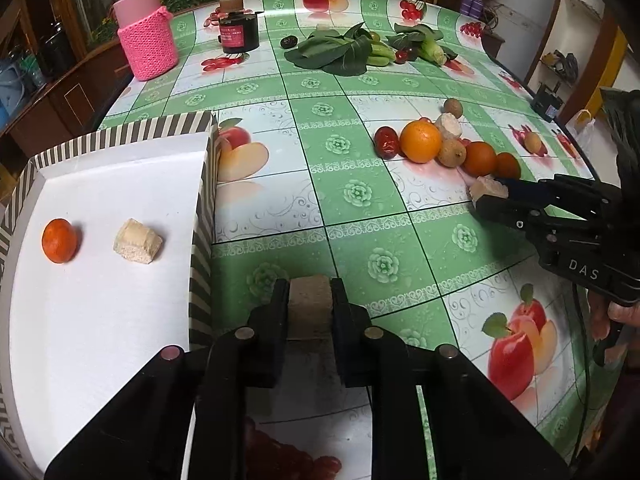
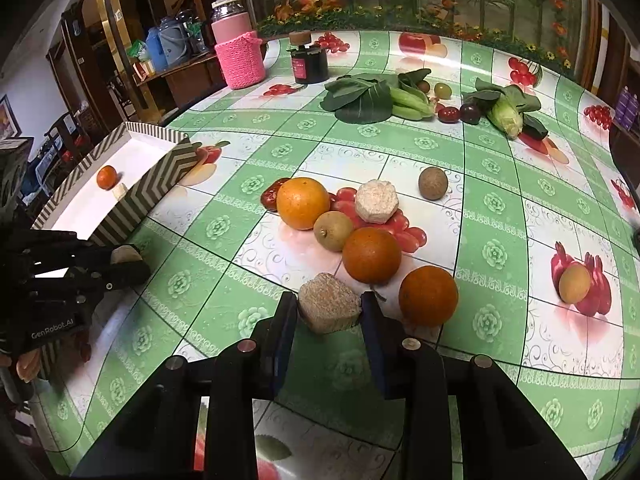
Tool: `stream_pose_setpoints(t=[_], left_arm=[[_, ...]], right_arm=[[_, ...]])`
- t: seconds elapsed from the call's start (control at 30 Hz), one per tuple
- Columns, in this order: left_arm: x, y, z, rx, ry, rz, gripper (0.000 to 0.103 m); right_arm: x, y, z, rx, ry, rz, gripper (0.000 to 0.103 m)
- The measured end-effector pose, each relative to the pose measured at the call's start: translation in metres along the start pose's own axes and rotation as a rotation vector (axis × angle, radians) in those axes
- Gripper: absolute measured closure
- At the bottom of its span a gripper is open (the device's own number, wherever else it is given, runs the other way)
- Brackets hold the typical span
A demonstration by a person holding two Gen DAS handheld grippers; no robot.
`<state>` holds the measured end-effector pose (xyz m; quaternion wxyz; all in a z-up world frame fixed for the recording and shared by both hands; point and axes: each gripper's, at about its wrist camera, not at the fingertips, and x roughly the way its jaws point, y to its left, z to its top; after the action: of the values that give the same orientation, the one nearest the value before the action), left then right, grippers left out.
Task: Organize fruits
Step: 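Grasp a beige cube with the left tool while the right tool grasps another cube, then carry both beige cubes over the white tray with the left and right tools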
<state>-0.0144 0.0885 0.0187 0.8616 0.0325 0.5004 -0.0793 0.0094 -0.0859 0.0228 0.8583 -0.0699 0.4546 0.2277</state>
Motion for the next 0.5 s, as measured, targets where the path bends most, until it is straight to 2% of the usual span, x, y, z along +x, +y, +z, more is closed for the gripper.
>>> stream_pose_setpoints(t=[0.3,0.5], left_arm=[[-0.022,0.003,0.003,-0.035,-0.043,-0.011,0.087],[-0.040,0.020,0.004,-0.064,-0.079,0.006,0.086]], right_arm=[[-0.023,0.015,0.004,-0.011,-0.046,0.045,0.070],[-0.030,0.037,0.014,-0.052,-0.063,0.073,0.070]])
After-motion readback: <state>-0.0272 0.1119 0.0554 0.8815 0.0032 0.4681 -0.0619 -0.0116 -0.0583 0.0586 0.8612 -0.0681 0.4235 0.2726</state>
